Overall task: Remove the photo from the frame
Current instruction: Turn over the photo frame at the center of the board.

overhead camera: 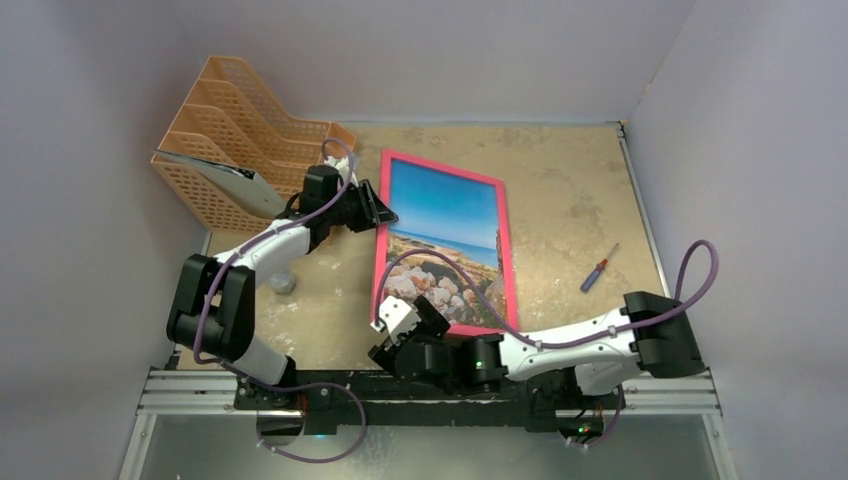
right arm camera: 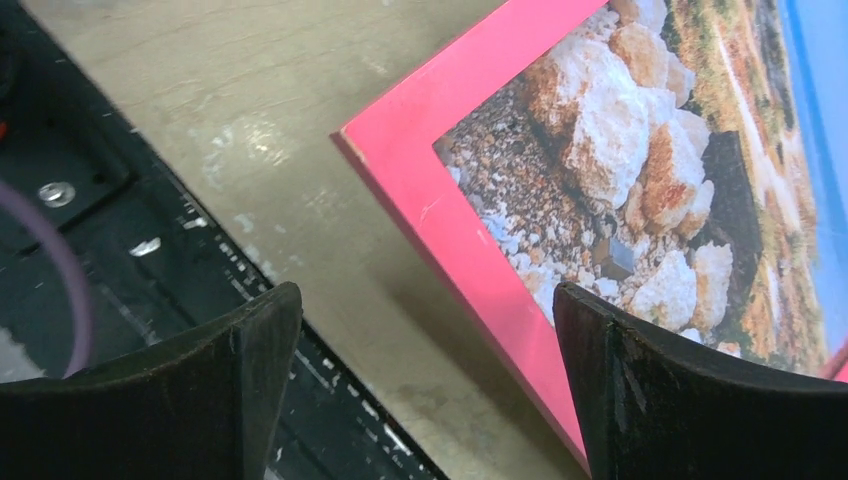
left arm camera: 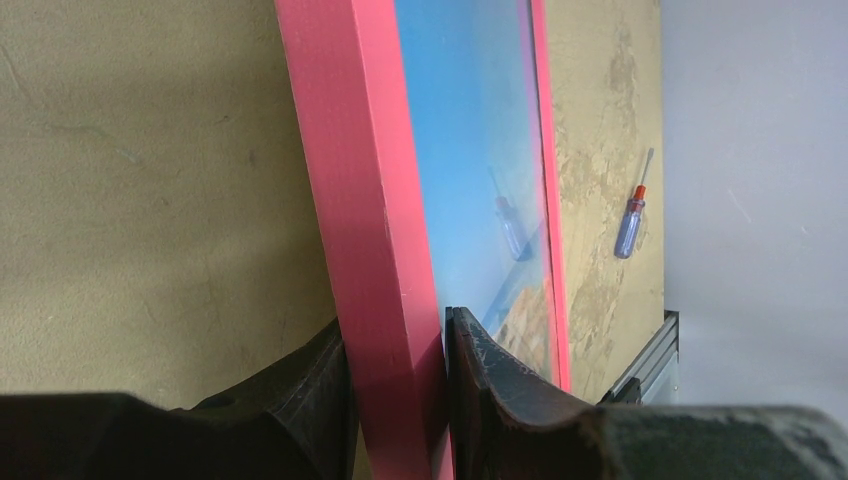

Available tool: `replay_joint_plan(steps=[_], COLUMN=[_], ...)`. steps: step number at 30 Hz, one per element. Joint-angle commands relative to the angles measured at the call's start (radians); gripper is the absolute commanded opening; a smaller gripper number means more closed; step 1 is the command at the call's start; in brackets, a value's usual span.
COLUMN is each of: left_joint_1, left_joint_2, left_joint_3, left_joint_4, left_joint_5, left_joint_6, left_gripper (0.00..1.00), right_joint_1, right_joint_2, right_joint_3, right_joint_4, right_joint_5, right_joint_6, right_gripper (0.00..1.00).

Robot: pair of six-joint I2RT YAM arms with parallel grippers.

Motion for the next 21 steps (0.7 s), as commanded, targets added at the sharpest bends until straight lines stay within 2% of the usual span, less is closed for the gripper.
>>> replay_joint_plan(steps=[1,9,18,21], left_joint_1=[0.006,0.006,0.006,0.006], left_joint_2=[-0.033,-0.048,-0.064,-0.065], left_joint_3=[0.054,0.064,0.081,0.096], left_joint_4=[0.063,0.022,-0.026,-0.082], left_joint_5=[0.033,0.027,0.012,0.011], left_joint_6=[0.055,0.054,0.067,0.08], left_gripper=[0.0,0.0,0.0,0.0], right_joint_1=[0.008,0.012,0.012,0.012], right_joint_2=[0.098,0.239,0.297,0.304], right_joint_3=[0.081,0.152,0.163,0.158], right_joint_4=[-0.024,-0.077,-0.129,-0.137], right_joint_5=[0.208,0.42,0.553,0.57], right_joint_6=[-0.01,-0.001,0.054,0.076], right_gripper=[0.97,0.9,0.75,0.66])
